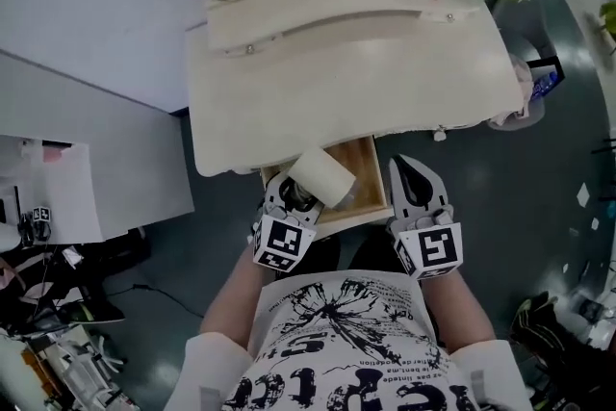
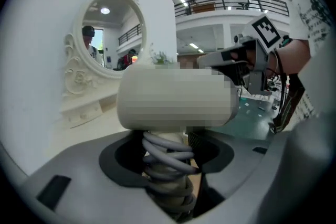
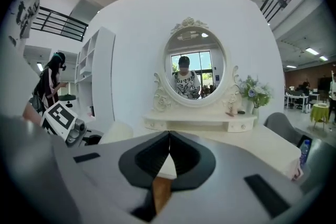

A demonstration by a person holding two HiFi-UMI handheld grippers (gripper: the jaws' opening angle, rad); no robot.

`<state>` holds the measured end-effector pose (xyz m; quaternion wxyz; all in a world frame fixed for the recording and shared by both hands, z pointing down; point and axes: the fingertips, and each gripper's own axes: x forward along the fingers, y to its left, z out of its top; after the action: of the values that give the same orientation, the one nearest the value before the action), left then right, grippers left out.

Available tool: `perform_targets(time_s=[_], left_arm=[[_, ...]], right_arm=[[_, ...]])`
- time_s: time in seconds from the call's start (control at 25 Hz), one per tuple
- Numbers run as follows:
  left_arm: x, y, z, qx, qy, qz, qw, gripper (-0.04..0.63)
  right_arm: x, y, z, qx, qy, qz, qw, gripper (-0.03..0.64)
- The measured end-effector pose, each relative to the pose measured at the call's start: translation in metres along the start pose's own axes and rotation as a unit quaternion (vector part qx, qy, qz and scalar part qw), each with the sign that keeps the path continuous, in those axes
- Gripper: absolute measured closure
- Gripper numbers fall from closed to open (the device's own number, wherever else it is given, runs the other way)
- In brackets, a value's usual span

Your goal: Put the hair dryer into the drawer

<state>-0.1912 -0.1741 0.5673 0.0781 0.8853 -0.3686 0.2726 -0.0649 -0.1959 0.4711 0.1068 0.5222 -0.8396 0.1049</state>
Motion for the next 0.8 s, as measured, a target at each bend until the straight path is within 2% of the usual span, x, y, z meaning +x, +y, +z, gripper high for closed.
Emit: perform_targets(time_s=[0.12,0.28,0.44,0.6,0.8], left_arm=[[0.025,-0.019,-0.027,0.028,0.039,-0.046,0.9978,0.341],[0.052,-0.038,-0.063,0.073,0.089,-0.096,0.9886,0.339],[0.074,-0.047,-0.099,0.080,0.141,-0.125,0.9788,0.340],[0.093,-0.054,-0.132,0.085,0.207,-0.155,0.9622,0.339],[0.113,-0.065,-0.155,0.119,0.248,-0.186,0.9433,0.339]], right_arm=[[-0.001,-0.006,-0.017,0.005,0.013,-0.008,1.000,0.600],[-0.001,-0.013,-0.036,-0.003,0.027,-0.013,1.000,0.600],[-0.004,-0.023,-0.050,-0.006,0.036,-0.022,0.999,0.600],[-0.010,-0.036,-0.063,0.007,0.049,-0.036,0.998,0.600],[-0.015,-0.044,-0.079,0.023,0.063,-0.047,0.997,0.600]])
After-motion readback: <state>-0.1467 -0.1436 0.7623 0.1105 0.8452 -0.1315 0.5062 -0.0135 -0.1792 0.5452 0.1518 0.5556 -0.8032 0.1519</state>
